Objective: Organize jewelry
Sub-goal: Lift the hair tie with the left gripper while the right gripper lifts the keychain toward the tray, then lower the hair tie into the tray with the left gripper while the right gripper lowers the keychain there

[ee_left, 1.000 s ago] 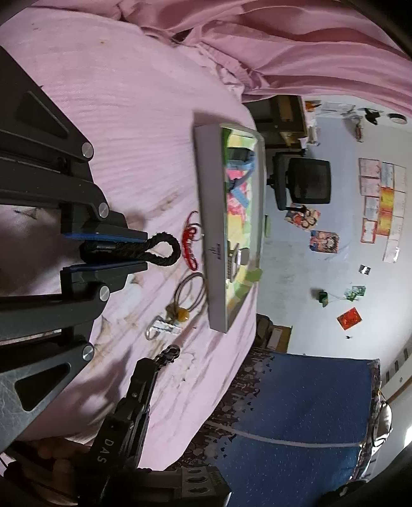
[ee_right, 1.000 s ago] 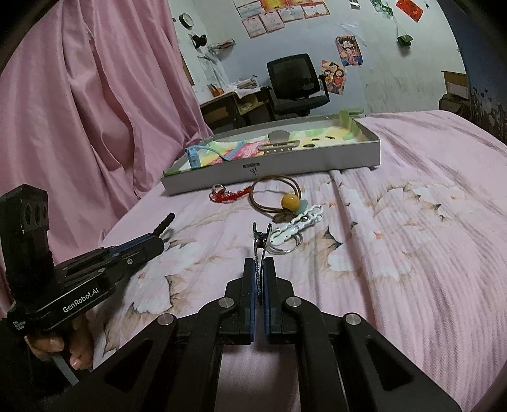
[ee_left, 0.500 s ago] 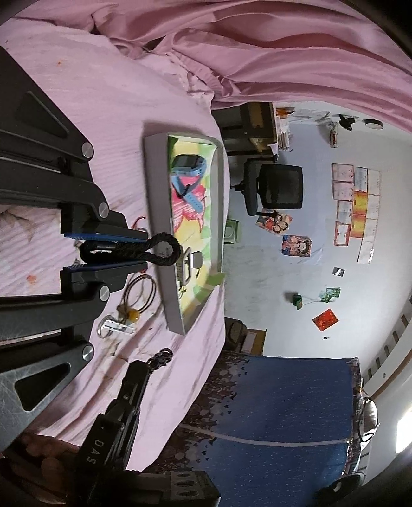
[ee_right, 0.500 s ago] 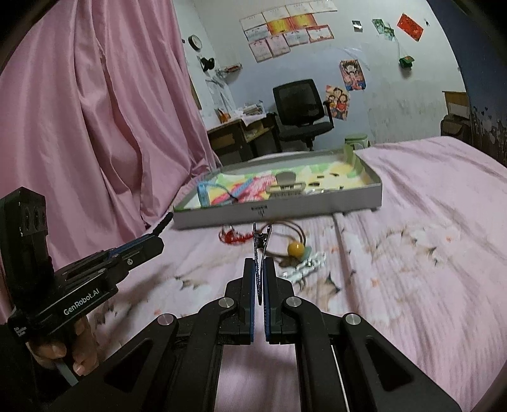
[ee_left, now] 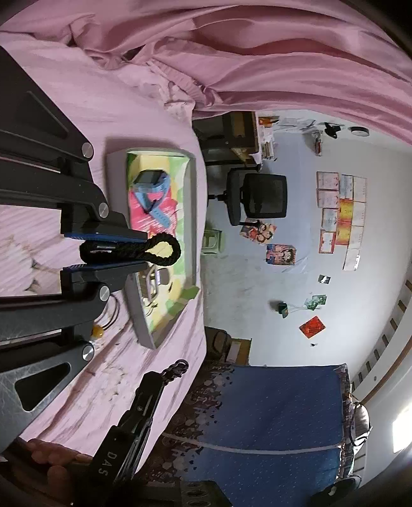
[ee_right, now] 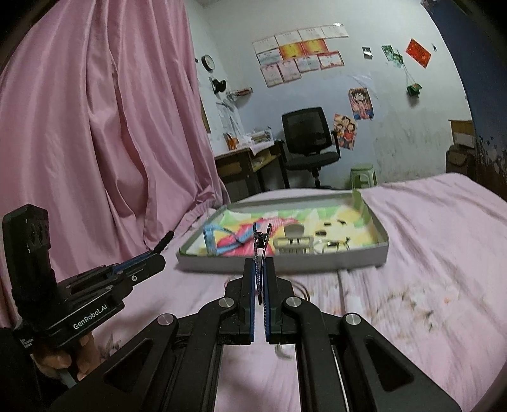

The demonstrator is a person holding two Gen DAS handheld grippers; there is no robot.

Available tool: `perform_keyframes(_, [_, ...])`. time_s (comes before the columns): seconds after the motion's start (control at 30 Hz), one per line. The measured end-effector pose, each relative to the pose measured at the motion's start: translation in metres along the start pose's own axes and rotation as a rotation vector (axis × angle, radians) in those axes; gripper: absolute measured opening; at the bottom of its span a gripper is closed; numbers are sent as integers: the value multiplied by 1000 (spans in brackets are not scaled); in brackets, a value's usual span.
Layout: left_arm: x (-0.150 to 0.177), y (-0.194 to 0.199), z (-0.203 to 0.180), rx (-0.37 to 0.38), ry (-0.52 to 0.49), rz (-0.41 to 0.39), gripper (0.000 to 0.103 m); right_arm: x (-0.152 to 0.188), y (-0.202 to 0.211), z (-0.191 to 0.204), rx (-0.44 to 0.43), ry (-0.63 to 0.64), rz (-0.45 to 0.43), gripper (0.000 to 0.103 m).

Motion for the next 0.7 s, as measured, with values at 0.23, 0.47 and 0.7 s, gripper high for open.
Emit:
perform_keyframes(0.23, [-14,-4,6,-16,13,-30,11,-13,-6,3,-3,18,-17,4])
perform_keyframes(0.47, [-32,-22,17,-41,34,-42,11,-33,-17,4,1,35,-41,4])
perform_keyframes(0.7, [-55,-54,24,-59,47,-51,11,-57,-41,2,3,60,-65,4])
Point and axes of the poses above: each gripper's, at about its wrist camera, not at the fingertips, and y roughly against the way its jaws point, z to its left, x to its underside, the point moved 1 cm from there along -y, roughly the way its jaws point, and after that the axes turned 1 degree about z, right-handed, at the moved point
